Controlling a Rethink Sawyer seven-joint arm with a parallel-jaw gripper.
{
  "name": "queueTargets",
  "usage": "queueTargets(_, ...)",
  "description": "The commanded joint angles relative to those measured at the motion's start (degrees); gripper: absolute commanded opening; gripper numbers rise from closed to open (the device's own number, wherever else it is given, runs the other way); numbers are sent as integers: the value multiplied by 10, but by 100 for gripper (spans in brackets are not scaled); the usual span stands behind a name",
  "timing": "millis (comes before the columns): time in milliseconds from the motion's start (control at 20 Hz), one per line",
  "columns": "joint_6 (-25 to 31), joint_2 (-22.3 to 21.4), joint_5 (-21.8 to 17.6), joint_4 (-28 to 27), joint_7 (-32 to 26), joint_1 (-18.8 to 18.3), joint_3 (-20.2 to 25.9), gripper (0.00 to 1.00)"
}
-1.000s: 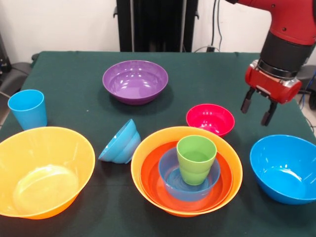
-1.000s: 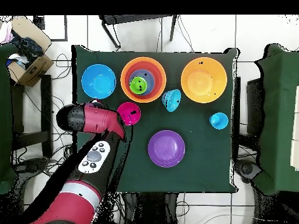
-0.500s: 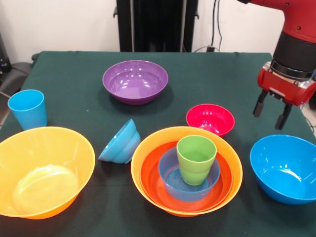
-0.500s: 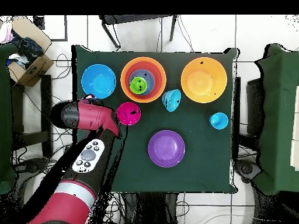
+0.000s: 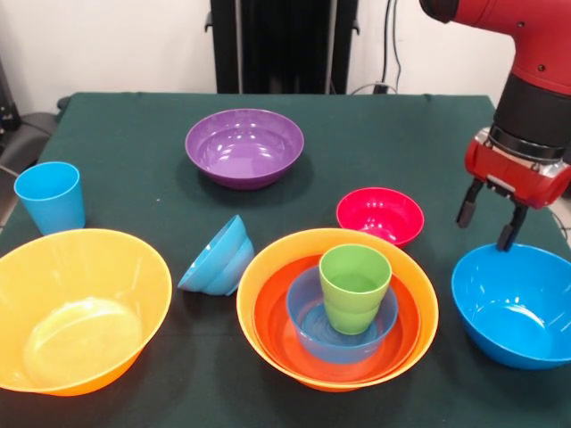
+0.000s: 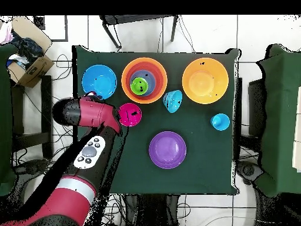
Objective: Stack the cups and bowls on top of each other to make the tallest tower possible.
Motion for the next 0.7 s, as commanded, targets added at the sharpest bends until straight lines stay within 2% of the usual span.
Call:
queueTargets(50,80,11,8,-16,108,-6,32,100)
queueTargets(600,112,-11,4,-7,110,3,24,100)
queueTargets(700,110,-22,1,-4,89,-6,35,100)
